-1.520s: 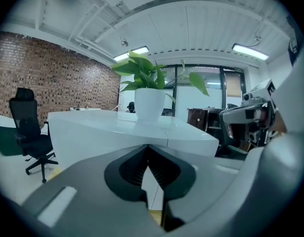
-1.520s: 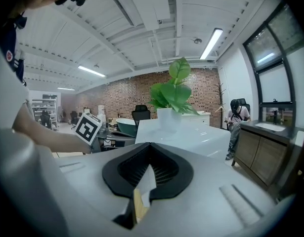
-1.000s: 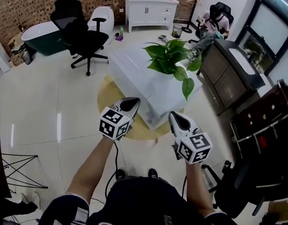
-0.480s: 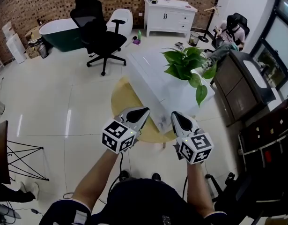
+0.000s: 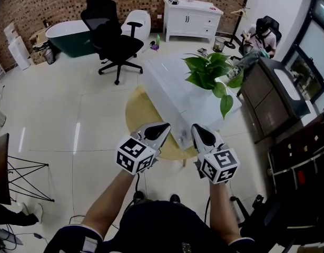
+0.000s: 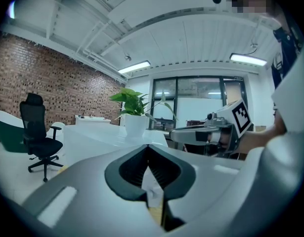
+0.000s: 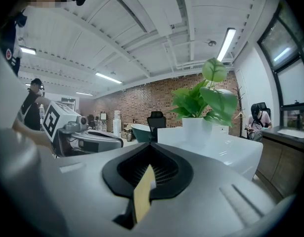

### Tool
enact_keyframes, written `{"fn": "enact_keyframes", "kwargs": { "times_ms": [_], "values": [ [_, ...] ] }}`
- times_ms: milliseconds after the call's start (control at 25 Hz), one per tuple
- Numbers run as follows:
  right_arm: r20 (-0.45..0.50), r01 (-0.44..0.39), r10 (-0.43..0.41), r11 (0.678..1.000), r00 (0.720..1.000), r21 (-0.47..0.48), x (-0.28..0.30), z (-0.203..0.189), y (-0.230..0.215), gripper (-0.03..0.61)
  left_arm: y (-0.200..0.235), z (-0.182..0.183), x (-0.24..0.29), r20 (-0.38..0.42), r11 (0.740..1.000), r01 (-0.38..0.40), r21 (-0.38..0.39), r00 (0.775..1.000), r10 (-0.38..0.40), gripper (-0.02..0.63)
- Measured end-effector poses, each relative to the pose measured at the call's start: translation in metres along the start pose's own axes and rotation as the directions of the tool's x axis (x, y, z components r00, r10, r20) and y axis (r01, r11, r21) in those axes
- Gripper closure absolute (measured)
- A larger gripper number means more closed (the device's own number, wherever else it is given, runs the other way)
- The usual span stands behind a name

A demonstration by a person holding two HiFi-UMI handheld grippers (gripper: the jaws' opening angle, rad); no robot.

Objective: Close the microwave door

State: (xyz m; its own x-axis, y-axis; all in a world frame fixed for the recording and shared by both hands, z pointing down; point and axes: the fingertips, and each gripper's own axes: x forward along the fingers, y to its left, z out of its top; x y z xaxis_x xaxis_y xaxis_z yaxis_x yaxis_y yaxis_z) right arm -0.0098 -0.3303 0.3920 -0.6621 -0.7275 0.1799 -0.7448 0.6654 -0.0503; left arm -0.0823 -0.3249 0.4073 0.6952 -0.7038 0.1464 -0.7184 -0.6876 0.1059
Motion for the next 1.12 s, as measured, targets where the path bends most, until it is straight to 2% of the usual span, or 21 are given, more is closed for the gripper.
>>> {"fn": "enact_keyframes", "kwargs": {
  "times_ms": [1120],
  "values": [
    [0.001,-0.011,0.011,1.0,1.0,-0.001,-0.005,0.004,0.008,0.578,-0.012,-0.005,-0.007,-0.023,1.0,0.009,-0.003,1.0,-0.009,0.612]
  ]
}}
